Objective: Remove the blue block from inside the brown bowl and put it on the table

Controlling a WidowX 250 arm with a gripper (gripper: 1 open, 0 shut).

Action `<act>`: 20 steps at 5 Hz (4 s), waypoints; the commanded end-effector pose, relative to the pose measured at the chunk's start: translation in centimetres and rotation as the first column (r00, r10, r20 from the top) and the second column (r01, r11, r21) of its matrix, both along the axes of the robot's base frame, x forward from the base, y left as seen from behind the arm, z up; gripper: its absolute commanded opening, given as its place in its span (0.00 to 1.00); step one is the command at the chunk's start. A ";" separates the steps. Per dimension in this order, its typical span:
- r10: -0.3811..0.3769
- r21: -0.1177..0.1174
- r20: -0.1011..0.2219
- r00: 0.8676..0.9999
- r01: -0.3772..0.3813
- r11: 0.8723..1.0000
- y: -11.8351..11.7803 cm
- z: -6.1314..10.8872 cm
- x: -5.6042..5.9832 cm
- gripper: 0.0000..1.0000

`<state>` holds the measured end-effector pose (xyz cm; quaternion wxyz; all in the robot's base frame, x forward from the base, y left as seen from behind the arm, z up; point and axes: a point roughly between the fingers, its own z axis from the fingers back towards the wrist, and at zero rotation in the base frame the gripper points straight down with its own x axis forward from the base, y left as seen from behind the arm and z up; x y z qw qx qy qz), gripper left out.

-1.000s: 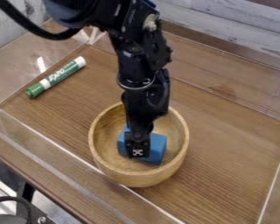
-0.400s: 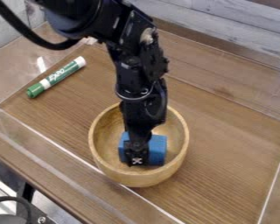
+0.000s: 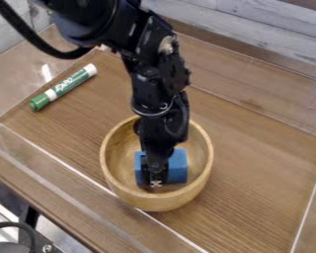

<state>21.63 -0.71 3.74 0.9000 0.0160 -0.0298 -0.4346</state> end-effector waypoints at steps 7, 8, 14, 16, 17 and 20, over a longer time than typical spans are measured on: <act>0.023 0.008 0.047 0.999 -0.023 1.000 0.3 1.3 1.3 0.00; 0.026 0.010 0.050 0.998 -0.026 1.000 0.4 1.6 1.4 0.00; 0.097 0.099 0.157 0.983 -0.113 0.989 1.9 8.5 2.8 0.00; 0.111 0.164 0.258 0.960 -0.157 0.974 4.7 11.9 3.6 0.00; 0.084 0.170 0.270 0.959 -0.133 0.977 3.6 11.7 2.4 0.00; 0.021 0.153 0.306 0.952 -0.071 0.986 -1.7 11.4 3.5 0.00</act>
